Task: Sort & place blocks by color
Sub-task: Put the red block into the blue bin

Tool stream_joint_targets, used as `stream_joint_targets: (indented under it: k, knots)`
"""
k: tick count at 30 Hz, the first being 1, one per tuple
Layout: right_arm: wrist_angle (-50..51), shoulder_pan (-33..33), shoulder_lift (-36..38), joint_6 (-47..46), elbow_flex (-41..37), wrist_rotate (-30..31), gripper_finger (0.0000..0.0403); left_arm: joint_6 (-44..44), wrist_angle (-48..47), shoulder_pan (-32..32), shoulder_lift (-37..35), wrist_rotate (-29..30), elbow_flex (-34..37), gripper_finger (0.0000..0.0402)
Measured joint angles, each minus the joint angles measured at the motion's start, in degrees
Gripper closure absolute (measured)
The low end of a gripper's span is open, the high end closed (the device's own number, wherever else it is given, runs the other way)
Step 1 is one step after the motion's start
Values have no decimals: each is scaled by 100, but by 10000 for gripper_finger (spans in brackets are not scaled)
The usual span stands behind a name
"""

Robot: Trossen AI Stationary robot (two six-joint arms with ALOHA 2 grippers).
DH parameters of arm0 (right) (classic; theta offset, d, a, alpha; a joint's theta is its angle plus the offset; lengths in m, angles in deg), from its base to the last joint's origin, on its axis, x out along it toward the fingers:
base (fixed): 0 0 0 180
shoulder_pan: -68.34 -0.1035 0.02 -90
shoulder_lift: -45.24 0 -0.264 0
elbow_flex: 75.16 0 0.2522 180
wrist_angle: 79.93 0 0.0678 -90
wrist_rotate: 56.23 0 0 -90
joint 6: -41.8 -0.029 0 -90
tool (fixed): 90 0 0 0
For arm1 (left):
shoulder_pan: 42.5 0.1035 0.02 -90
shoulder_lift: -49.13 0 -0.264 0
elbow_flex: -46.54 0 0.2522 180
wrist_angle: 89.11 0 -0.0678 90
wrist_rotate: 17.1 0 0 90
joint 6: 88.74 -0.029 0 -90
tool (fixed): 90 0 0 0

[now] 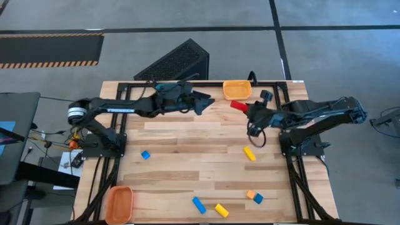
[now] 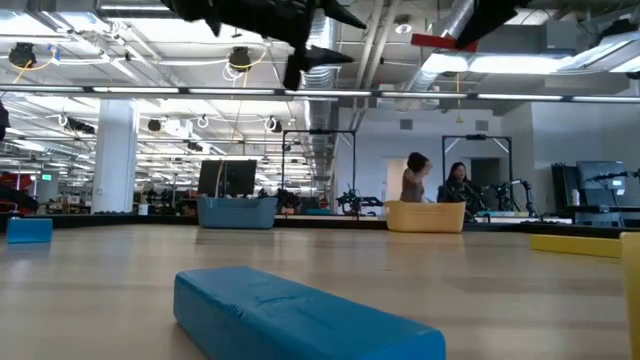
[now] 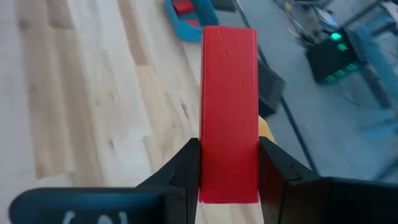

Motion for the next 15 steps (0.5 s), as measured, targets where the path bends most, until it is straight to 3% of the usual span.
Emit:
stream_joint_targets:
  k: [8,15]
  knots:
    - [-1578,655,879,711,-989,-997,287,621,1269,59,805,3,2,150]
    - [-2451,1094,801,789,-1225,-1462,286,385,1591,159,947,-2,1,149]
